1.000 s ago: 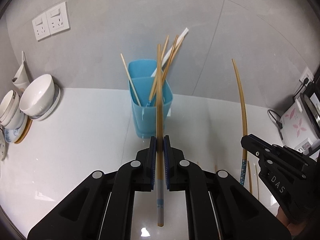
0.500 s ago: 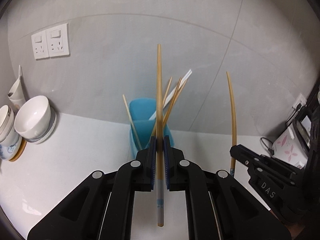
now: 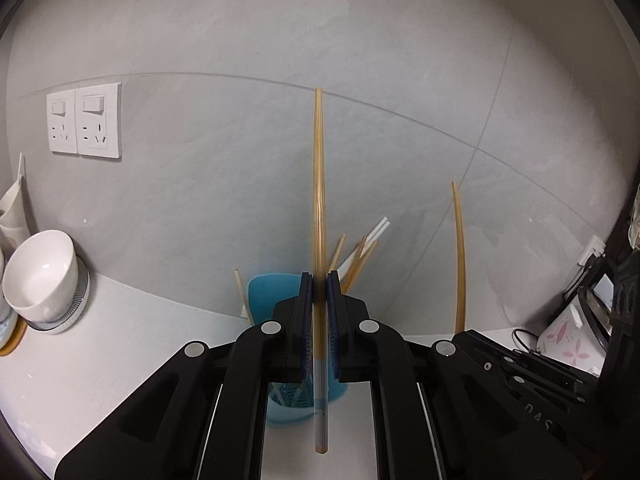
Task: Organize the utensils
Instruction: 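Lift both chopsticks and carry them above the blue holder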
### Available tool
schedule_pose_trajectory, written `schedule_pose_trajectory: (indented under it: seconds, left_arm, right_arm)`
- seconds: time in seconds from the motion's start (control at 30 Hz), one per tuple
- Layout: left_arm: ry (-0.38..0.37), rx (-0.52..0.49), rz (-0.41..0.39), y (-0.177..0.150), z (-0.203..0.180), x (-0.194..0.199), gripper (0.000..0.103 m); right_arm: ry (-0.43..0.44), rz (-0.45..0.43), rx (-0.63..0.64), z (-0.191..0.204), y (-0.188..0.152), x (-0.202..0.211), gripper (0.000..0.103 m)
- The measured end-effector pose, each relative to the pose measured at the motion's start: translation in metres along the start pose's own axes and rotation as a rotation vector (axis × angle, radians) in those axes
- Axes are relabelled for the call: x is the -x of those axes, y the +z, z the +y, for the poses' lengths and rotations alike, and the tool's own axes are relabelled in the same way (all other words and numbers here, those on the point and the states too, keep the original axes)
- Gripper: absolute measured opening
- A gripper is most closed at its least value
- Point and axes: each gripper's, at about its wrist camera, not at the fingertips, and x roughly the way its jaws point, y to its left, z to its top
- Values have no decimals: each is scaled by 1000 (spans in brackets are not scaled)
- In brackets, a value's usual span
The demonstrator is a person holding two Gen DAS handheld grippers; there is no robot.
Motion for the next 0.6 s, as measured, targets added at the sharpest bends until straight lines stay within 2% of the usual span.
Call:
schedule_pose_trajectory:
  seconds: [0.4,0.6]
  left_arm:
    - [-34,-79,-99,-13,-1,-29,7]
    - [-27,-112,-82,-26,0,-52,7]
  right_arm:
    - [-4,-3,-6,-3,3,-20,7]
    - [-8,9,-9,-5,1,-28,7]
